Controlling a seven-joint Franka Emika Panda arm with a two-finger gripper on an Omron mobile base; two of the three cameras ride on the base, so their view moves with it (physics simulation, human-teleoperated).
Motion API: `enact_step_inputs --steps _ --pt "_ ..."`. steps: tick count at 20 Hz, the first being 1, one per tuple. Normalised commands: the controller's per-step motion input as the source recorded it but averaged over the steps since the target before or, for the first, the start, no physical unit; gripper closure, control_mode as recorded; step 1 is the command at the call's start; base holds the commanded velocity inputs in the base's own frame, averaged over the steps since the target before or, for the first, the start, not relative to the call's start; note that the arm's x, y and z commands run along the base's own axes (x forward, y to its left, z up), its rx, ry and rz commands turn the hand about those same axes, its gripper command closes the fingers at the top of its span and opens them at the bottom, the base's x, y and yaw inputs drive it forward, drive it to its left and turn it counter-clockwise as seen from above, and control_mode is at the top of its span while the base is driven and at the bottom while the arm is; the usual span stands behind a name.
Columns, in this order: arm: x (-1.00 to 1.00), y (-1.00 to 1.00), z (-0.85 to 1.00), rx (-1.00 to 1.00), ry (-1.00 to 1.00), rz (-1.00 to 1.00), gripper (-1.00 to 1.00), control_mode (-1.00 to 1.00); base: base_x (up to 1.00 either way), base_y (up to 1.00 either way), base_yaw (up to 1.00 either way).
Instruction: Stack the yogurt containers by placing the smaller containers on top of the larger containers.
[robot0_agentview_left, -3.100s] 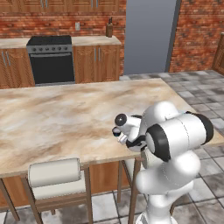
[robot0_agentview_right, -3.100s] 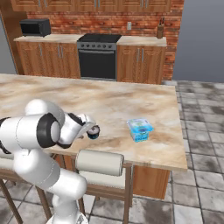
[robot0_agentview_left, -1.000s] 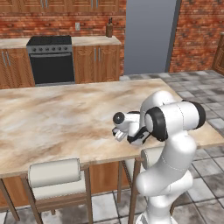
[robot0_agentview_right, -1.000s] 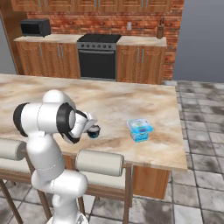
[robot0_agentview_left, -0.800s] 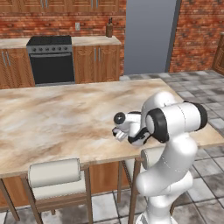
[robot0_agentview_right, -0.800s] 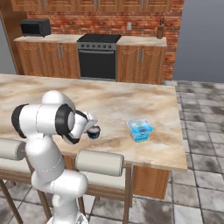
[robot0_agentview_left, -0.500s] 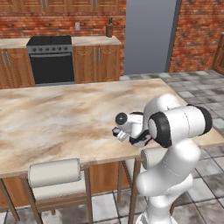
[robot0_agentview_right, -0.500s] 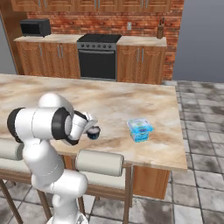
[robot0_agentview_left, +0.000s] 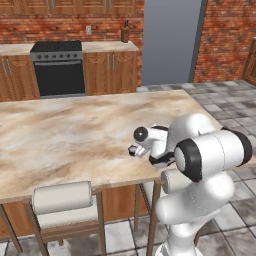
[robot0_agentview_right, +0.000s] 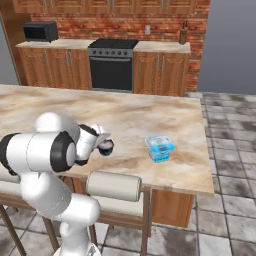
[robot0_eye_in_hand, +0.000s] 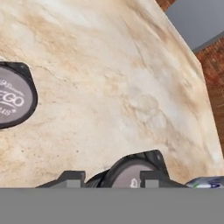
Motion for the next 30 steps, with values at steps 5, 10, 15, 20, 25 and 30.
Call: enact_step_inputs --steps 5,10,15,20,25,30 --pt "-0.05 -0.02 0.43 0.00 -0.08 0.00 1.00 -1.00 0.00 0.00 0.00" --pt "-0.10 -0.11 0.45 0.00 -0.04 0.00 1.00 -1.00 0.00 0.00 0.00" --pt "-0.12 -0.19 0.48 0.00 0.00 0.00 1.00 -1.00 0.00 0.00 0.00" --pt "-0.15 -0.21 0.47 0.00 0.00 0.00 1.00 -1.00 0.00 0.00 0.00" --pt "-0.16 -0.18 0.41 0.00 0.00 0.00 1.00 -1.00 0.00 0.00 0.00" --pt "-0.14 -0.21 0.34 -0.01 0.00 -0.01 1.00 -1.00 0.00 0.00 0.00"
